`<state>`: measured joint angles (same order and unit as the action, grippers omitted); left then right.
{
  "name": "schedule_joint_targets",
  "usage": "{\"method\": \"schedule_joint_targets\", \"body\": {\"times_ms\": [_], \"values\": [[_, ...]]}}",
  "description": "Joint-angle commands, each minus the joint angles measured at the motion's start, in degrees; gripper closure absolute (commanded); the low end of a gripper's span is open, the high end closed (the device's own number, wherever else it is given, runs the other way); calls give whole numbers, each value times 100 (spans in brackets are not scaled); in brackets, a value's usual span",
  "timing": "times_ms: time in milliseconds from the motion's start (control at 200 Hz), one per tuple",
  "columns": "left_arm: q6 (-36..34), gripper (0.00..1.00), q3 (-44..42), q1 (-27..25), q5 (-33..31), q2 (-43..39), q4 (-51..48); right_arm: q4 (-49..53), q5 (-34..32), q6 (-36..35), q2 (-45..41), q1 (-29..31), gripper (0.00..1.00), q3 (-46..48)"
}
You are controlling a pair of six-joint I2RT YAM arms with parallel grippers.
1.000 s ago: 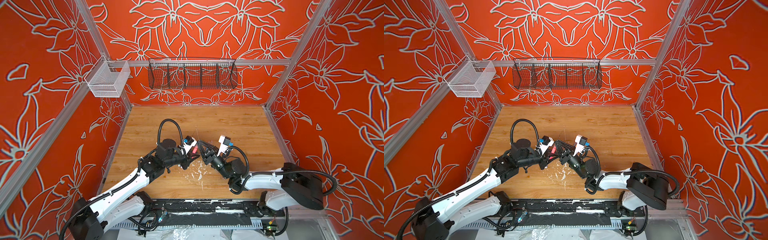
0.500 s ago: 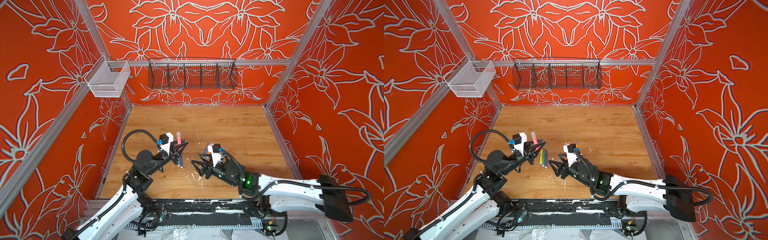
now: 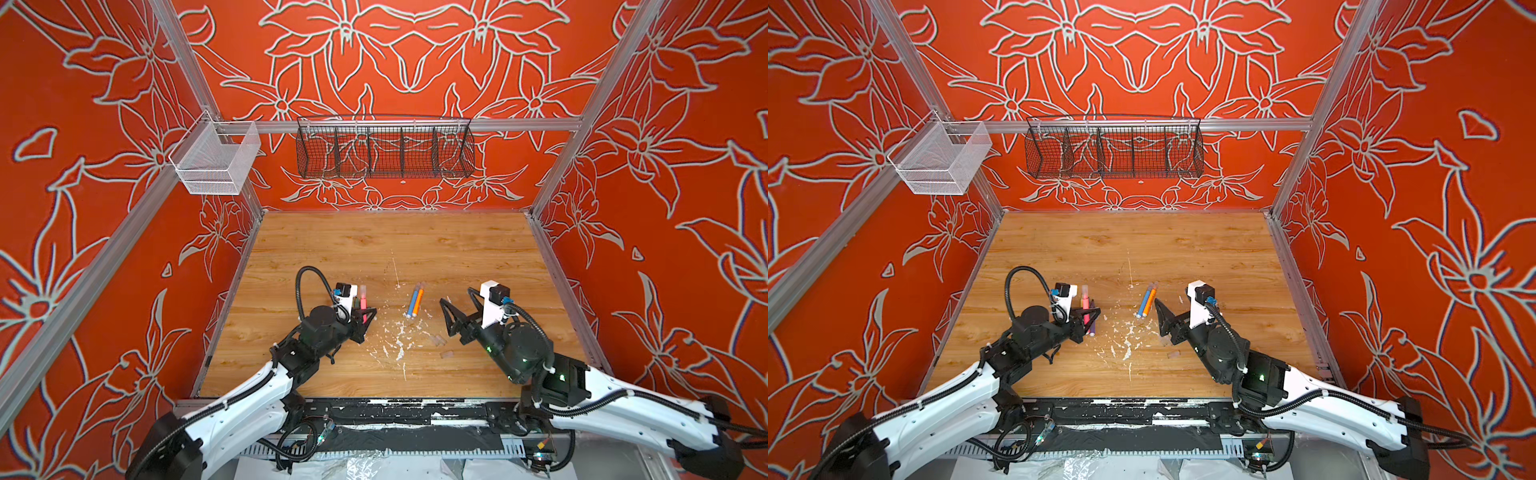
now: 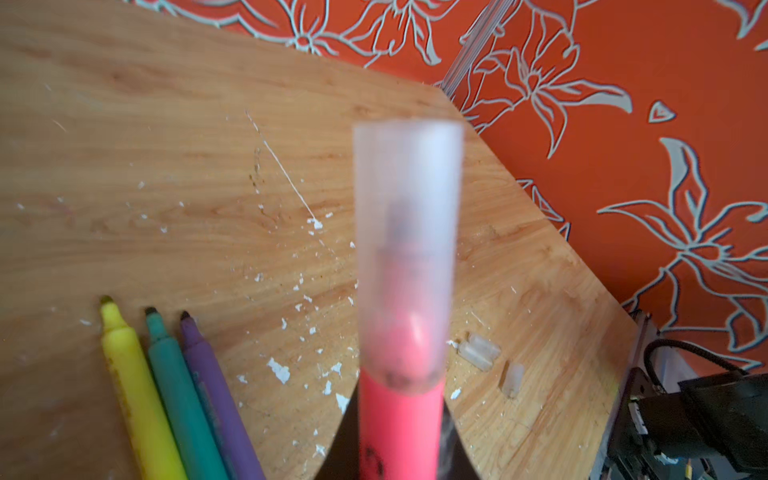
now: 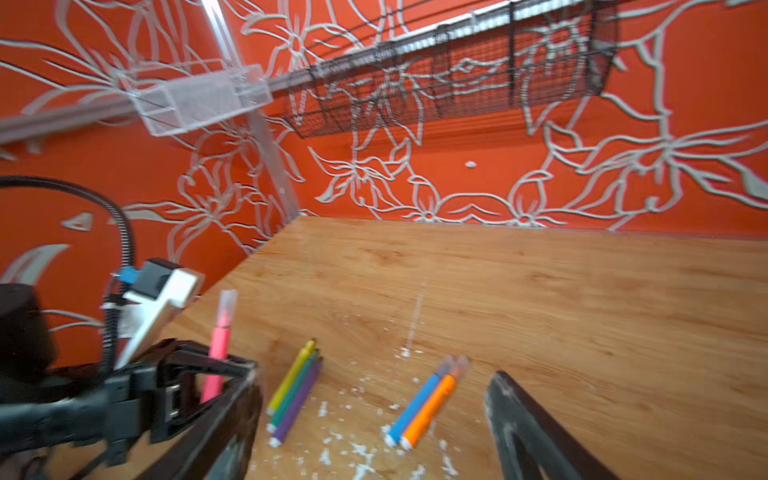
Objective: Insert the pens into the pen caps
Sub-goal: 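Open the right gripper off the cap while the left gripper carries the pink marker down, then lay the capped pink marker beside the blue and orange markers with the left gripper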
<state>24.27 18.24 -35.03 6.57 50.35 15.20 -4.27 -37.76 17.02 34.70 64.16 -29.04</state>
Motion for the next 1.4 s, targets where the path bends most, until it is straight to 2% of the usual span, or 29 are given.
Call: {"method": "schedule_joint_targets", "body": {"times_ms": [0, 175, 330, 540, 736, 861, 1211, 1391], "values": [[309, 100, 532, -288, -628, 564, -114, 380, -213, -29, 109, -596, 12, 113], [425, 100, 1452, -435, -846, 1907, -687, 928, 268, 398, 775, -1904, 12, -58], [450, 100, 2264, -482, -654, 3061, -1056, 974, 1011, 473, 1299, -2743, 11, -147], [376, 100, 3182, -566, -605, 4294, -1449, 1014, 1245, 425, 1769, -3502, 13, -244], [308, 100, 3670, -644, -736, 4879, -1777, 603, 1623, 545, 1831, -4089, 12, 179], [213, 100, 3896, -681, -986, 5078, -1962, 35, 1755, 616, 2016, -4317, 13, 531], [-88, 100, 4621, -690, -1618, 5787, -2414, -56, 1930, 711, 2314, -4415, 20, 504], [-116, 100, 4681, -690, -1338, 5835, -2244, -151, 1988, 715, 2261, -4417, 21, 581]]}}
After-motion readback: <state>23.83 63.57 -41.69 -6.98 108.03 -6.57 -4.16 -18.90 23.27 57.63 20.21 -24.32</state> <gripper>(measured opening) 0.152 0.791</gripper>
